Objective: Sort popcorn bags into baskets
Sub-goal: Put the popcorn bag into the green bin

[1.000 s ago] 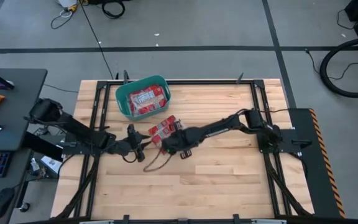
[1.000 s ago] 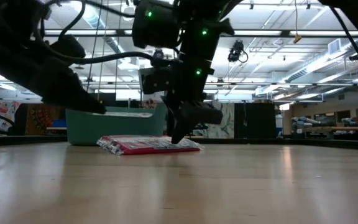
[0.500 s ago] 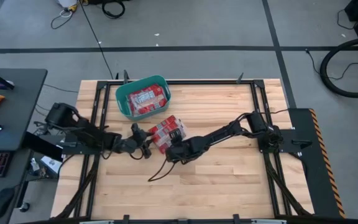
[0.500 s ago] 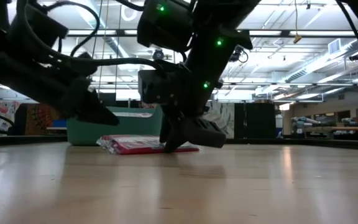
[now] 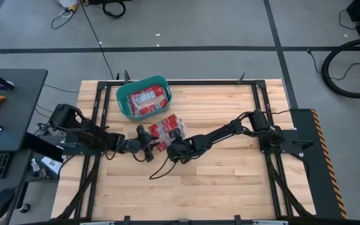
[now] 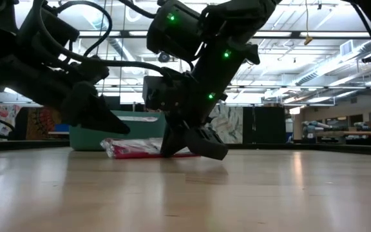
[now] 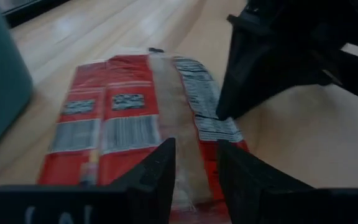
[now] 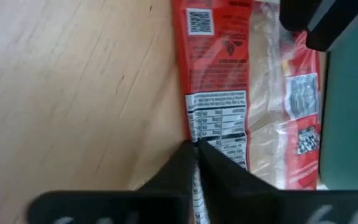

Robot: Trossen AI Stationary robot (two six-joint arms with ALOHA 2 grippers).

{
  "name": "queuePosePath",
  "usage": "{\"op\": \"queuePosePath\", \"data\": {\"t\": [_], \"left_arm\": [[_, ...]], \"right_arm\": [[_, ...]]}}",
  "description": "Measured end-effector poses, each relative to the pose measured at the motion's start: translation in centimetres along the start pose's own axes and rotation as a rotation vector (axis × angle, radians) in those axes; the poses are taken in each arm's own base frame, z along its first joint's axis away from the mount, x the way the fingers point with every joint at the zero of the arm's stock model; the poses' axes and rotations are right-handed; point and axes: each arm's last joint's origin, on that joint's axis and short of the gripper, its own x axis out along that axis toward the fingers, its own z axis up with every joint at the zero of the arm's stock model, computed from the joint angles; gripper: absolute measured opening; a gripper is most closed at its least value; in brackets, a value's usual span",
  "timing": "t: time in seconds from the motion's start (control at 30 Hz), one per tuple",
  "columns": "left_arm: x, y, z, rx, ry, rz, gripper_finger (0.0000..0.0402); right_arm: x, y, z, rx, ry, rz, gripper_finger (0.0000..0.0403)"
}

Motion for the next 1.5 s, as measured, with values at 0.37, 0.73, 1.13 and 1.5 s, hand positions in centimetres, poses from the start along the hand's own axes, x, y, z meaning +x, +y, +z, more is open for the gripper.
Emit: {"op": "queuePosePath", "data": {"t": [0.37, 0.73, 1.13, 1.5], "left_arm": [[-0.1, -0.5, -0.3, 0.090, 0.056, -0.171, 0.0121], [-1.1, -2.4, -0.3, 0.329, -0.002, -0.152, 0.0128], [-1.1, -1.8, -0.7, 0.330, 0.030, 0.150, 0.0241], [0.7, 0.9, -0.7, 0.089, 0.152, 0.126, 0.0176]], "right_arm": [[-1.6, -0.7, 0.6, -0.017, 0.016, 0.001, 0.0006], [-4.5, -4.4, 0.4, 0.146, -0.025, 0.130, 0.0002], [-3.9, -4.0, 0.9, 0.187, -0.165, 0.170, 0.0097], [-4.7, -2.6, 1.4, 0.105, -0.139, 0.100, 0.0149]]}}
